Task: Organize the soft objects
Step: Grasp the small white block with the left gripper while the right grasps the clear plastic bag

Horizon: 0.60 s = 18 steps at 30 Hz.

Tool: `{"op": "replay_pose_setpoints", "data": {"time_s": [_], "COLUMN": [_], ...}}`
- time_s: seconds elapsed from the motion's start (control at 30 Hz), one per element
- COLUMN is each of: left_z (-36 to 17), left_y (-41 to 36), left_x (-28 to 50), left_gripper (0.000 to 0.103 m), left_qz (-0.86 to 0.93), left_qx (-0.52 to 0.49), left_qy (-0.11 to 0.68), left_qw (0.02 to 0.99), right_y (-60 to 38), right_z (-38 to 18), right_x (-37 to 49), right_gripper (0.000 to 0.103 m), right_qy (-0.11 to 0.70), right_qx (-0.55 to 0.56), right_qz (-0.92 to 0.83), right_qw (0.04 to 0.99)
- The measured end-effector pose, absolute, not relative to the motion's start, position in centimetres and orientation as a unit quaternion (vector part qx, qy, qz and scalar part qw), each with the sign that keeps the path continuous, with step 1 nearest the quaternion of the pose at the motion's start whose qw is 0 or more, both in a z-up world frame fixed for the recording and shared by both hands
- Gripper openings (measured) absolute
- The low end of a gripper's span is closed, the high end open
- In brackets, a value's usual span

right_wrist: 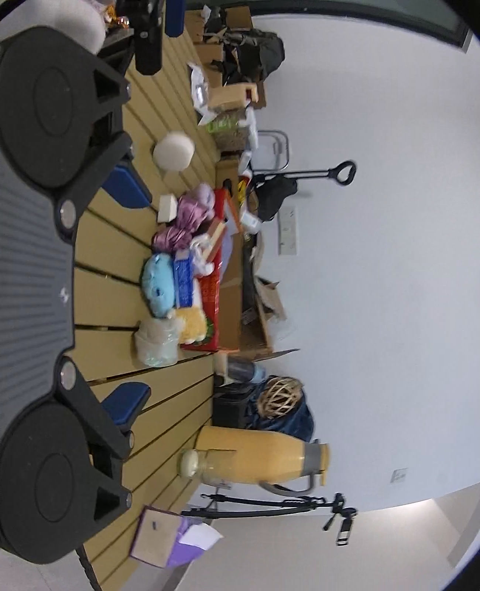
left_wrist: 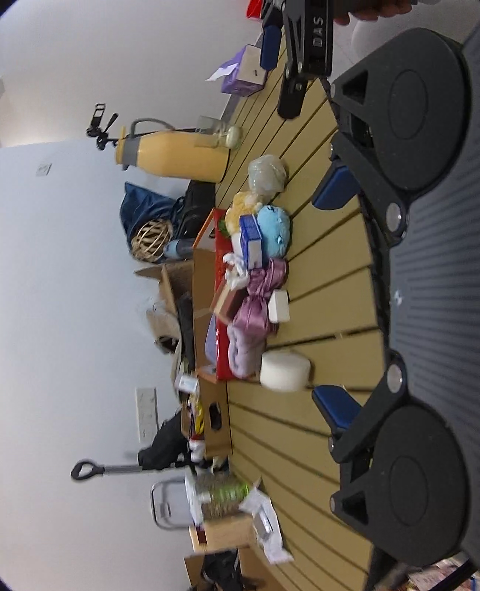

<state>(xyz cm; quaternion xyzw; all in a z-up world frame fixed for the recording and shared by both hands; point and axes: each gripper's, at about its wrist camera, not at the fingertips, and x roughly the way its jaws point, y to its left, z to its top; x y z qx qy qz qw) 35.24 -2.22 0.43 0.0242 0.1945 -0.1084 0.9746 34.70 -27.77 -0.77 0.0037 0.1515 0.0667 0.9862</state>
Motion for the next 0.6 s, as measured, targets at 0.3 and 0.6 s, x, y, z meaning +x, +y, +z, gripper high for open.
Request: {"op": "replay_pose_setpoints", "data": {"time_s": [0.3, 0.6], "left_z": [-1.2, -2.8], "left_y": [-5.0, -6.7], "left_x": [44.2, 53.5], "left_gripper": [0.103, 0.065], "left_qz": [-0.079, -0.074], "left_qx": [0.033, 0.044], "left_qy": [0.198, 0.259], "left_qw": [0.976, 0.962], "right_y": [-29.1, -29.8], "right_z": [-2.1, -3.4], "right_x": [44.5, 52.4], "right_gripper": [0.100, 0.085], "right_qy": [0.171, 0.214], "right_qx": [0.027, 0.028], "right_qz": [0.061, 0.075], "right_qw": [0.983, 0.974]}}
